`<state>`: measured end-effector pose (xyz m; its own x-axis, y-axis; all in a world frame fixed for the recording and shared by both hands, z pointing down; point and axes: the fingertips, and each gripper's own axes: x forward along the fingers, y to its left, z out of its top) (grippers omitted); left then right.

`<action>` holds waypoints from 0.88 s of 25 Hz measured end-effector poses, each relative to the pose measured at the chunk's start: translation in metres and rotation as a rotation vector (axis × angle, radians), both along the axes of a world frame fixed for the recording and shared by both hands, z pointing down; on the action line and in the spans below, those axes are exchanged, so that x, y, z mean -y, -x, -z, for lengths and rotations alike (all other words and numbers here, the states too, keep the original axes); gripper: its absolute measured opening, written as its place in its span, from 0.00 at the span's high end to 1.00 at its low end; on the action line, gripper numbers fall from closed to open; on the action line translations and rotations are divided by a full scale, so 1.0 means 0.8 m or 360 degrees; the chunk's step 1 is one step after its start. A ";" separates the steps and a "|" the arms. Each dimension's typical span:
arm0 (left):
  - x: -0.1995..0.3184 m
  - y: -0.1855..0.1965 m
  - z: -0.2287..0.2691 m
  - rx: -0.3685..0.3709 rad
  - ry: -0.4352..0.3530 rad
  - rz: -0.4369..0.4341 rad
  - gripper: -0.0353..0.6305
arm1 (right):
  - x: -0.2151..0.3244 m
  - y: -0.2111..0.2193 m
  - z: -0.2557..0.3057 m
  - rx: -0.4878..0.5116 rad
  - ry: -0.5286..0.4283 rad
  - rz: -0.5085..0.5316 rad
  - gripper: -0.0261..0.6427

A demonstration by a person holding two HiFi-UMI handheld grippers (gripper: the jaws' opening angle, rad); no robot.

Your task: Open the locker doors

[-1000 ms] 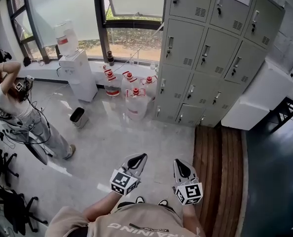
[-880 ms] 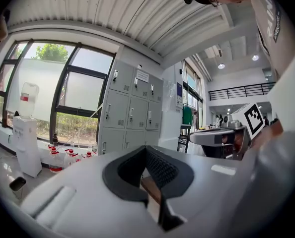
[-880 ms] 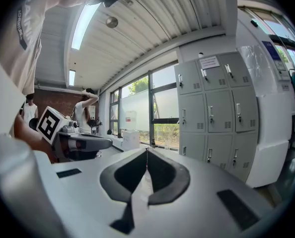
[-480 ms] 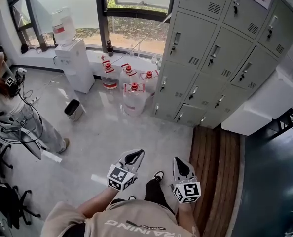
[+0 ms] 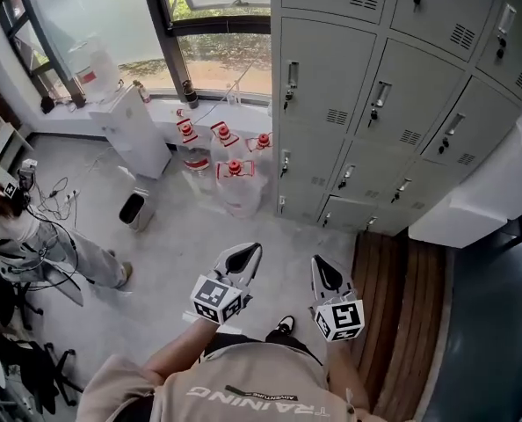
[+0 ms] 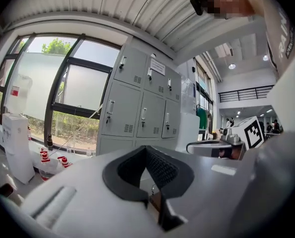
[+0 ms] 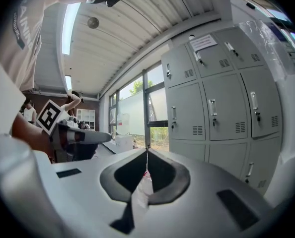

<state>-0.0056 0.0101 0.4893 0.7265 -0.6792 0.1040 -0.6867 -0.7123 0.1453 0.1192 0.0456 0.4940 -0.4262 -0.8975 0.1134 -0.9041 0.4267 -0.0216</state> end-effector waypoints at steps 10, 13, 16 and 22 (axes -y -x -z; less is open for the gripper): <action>0.138 -0.013 -0.033 0.0043 0.0100 0.0090 0.94 | 0.167 -0.009 -0.009 0.0030 0.0046 0.0109 0.94; 0.198 -0.005 -0.044 0.0013 0.0091 0.0074 0.94 | 0.229 0.001 -0.008 -0.0003 0.0030 0.0102 0.94; 0.265 0.001 -0.045 -0.0048 0.0100 0.0053 0.94 | 0.300 0.009 0.006 -0.0026 0.0019 0.0050 0.94; 0.382 0.023 -0.018 -0.0009 0.0017 -0.0056 0.94 | 0.432 0.038 0.067 -0.0048 -0.0108 -0.0016 0.94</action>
